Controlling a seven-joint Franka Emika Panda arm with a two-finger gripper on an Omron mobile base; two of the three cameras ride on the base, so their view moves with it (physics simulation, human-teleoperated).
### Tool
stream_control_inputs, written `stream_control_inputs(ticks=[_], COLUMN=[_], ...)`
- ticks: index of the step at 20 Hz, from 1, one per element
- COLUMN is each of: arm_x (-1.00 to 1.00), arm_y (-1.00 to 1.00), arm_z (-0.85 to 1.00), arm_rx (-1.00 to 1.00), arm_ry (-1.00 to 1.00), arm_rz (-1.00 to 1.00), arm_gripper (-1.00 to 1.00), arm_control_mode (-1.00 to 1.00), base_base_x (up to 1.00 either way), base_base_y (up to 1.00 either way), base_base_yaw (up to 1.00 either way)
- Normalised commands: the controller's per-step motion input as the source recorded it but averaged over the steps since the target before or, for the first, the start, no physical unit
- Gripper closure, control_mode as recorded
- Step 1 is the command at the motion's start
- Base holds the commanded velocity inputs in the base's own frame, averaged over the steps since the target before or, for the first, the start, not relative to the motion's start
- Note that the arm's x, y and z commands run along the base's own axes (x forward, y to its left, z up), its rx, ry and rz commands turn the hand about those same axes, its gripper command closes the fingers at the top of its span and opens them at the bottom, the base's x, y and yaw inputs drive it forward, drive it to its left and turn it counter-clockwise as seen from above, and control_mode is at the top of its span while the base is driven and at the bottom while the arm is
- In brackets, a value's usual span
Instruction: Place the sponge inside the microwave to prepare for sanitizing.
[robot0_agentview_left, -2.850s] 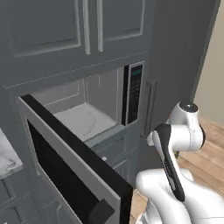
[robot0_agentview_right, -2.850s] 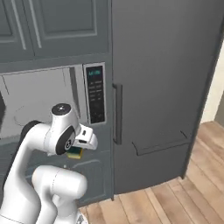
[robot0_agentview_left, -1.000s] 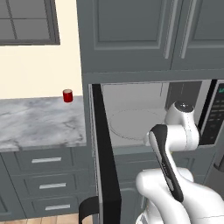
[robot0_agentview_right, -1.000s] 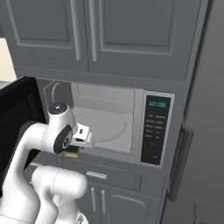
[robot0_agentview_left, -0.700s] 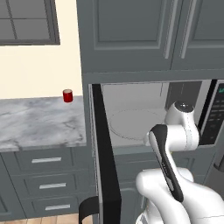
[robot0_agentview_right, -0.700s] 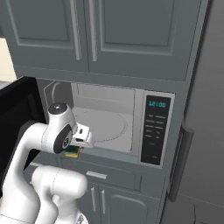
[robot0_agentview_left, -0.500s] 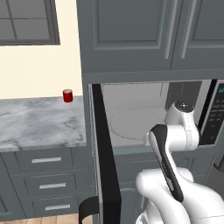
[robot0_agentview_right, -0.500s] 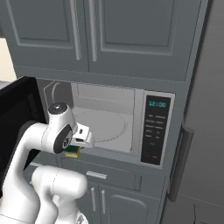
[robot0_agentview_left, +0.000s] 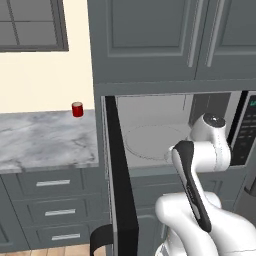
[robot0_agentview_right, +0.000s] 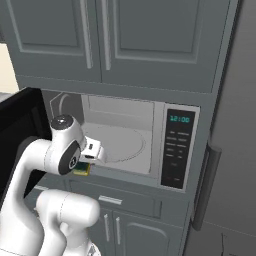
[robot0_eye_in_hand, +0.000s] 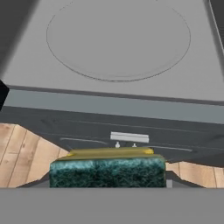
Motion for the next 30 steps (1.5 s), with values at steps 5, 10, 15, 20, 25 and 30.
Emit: stream_control_inputs(ticks=[5, 10, 15, 20, 25, 30], arm_x=[0.39, 0.57, 0.37, 0.48, 0.57, 0.59], arm_y=[0.02, -0.01, 0.0, 0.0, 0.0, 0.0], arm_z=[0.13, 0.03, -0.03, -0.13, -0.14, -0.06], arm_rx=[0.0, 0.0, 0.02, 0.0, -0.01, -0.02], arm_ry=[-0.06, -0.06, -0.17, -0.06, -0.01, 0.0], arm_rz=[0.0, 0.02, 0.0, 0.0, 0.0, 0.0], arm_gripper=[1.0, 1.0, 1.0, 1.0, 1.0, 1.0], arm_control_mode=[-1.0, -1.0, -1.0, -1.0, -1.0, -1.0], base_base_x=[0.0, 0.0, 0.0, 0.0, 0.0, 0.0], base_base_y=[0.0, 0.0, 0.0, 0.0, 0.0, 0.0], base_base_yaw=[0.0, 0.0, 0.0, 0.0, 0.0, 0.0])
